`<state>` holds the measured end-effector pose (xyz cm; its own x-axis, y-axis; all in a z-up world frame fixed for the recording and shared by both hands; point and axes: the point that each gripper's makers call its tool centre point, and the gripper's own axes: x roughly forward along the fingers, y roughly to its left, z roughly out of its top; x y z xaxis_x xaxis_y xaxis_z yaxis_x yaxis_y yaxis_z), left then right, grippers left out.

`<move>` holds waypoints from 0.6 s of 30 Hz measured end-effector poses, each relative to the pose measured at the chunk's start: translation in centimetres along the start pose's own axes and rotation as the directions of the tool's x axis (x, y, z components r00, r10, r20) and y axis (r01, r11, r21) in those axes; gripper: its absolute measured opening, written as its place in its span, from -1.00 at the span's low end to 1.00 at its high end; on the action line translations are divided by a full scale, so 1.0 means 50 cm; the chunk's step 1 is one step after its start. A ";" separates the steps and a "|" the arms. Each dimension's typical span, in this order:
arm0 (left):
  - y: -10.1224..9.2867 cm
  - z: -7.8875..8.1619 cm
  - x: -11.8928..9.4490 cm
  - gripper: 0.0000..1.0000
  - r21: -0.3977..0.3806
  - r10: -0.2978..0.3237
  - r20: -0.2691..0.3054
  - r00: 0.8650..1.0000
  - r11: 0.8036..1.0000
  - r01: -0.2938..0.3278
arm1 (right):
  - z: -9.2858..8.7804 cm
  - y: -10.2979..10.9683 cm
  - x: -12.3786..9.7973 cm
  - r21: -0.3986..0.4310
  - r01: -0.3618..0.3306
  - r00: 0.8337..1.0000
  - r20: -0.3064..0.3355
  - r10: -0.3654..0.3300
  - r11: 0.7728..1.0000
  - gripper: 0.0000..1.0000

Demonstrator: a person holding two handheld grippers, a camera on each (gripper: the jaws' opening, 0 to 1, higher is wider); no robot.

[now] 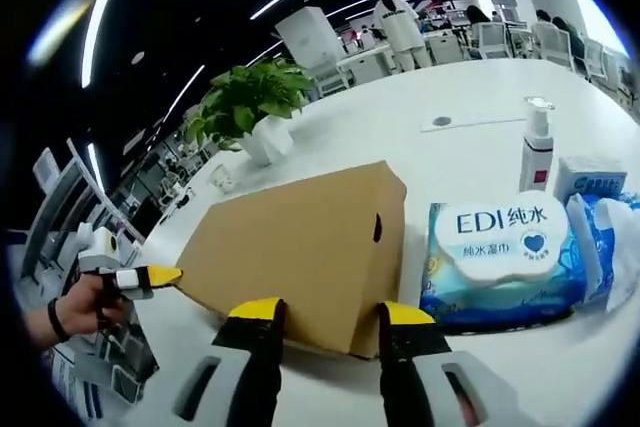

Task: Operate the shoe box by opening the lid, removing the specified soft item, and placing it in the target area until the item is outside and the box remains undamaged.

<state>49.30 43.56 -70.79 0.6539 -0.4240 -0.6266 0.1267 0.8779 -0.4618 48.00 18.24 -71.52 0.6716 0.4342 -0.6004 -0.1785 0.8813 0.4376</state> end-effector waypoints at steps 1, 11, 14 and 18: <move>-0.001 0.005 0.006 -0.27 0.001 -0.001 -0.001 1.000 1.000 0.001 | 0.010 -0.006 0.004 0.000 0.003 1.000 -0.001 -0.003 1.000 -0.31; -0.013 0.032 0.047 -0.27 0.003 -0.006 -0.012 1.000 1.000 0.006 | 0.042 -0.032 0.023 -0.001 0.013 1.000 0.002 -0.013 1.000 -0.31; -0.012 0.033 0.048 -0.27 0.006 -0.006 -0.013 1.000 1.000 0.006 | 0.041 -0.032 0.023 0.001 0.017 1.000 0.010 -0.017 1.000 -0.32; -0.013 0.033 0.047 -0.27 0.007 -0.007 -0.015 1.000 1.000 0.007 | 0.043 -0.032 0.022 0.004 0.017 1.000 0.014 -0.017 1.000 -0.32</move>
<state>51.97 42.35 -70.93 0.6418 -0.4331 -0.6329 0.1362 0.8765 -0.4617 50.58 16.92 -71.46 0.6848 0.4161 -0.5982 -0.1639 0.8879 0.4299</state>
